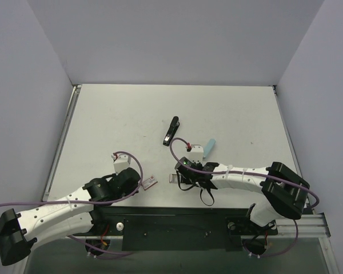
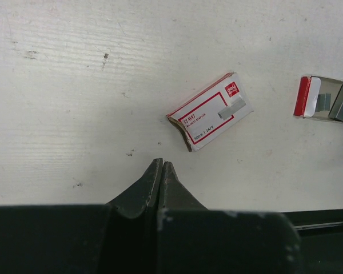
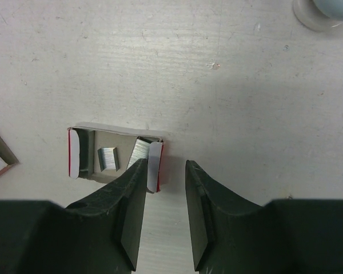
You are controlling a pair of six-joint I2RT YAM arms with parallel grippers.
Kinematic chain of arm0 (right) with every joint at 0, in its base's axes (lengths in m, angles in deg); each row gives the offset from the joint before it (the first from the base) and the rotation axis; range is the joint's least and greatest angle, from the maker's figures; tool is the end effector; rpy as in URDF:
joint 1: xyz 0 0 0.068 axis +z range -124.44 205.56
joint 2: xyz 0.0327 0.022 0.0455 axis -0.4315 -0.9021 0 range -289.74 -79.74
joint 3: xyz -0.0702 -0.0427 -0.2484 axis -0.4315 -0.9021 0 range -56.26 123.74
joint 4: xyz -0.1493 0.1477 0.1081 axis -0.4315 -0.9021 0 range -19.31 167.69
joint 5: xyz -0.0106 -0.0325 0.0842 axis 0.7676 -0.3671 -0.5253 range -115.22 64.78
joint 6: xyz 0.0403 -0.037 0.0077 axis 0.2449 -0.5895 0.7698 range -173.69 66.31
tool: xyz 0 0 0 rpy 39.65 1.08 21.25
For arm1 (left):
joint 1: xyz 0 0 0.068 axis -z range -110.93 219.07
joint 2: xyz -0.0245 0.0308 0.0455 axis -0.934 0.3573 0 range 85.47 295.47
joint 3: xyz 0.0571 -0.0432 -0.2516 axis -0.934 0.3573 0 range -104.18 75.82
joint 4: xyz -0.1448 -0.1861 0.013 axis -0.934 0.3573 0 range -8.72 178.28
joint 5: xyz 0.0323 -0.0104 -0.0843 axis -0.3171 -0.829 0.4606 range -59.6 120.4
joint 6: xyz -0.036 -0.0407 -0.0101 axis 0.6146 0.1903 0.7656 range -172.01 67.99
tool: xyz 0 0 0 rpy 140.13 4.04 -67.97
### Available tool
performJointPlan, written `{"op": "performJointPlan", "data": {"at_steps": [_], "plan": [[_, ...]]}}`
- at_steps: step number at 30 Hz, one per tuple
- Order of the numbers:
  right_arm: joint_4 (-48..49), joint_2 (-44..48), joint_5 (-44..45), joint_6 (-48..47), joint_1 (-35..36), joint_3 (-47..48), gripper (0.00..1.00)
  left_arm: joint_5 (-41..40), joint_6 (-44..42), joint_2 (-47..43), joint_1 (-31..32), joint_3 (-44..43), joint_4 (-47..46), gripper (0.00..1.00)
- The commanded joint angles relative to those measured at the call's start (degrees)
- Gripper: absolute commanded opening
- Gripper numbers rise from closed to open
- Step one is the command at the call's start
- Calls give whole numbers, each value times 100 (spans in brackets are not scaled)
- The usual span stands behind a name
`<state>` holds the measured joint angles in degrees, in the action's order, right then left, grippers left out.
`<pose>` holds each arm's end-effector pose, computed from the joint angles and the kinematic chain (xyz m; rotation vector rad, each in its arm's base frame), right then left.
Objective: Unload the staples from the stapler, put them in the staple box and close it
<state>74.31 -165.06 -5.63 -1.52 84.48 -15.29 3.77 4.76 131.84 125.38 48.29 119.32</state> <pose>0.1505 0.2254 0.1748 0.0187 2.4070 0.5310 0.0862 -0.0989 0.1926 -0.1809 2.4306 -0.2861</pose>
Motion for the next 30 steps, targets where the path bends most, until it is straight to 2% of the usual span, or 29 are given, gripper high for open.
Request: {"op": "performJointPlan", "data": {"at_steps": [1,19,30], "plan": [[-23,-160,18,-39,32,271,29,-105,71,-154,29,37,-236,0],[-321,-46,211,-31,164,254,26,-97,-8,-295,20,116,-324,0],[-348,15,247,5,190,210,20,-97,-17,-322,20,107,-297,0]]}}
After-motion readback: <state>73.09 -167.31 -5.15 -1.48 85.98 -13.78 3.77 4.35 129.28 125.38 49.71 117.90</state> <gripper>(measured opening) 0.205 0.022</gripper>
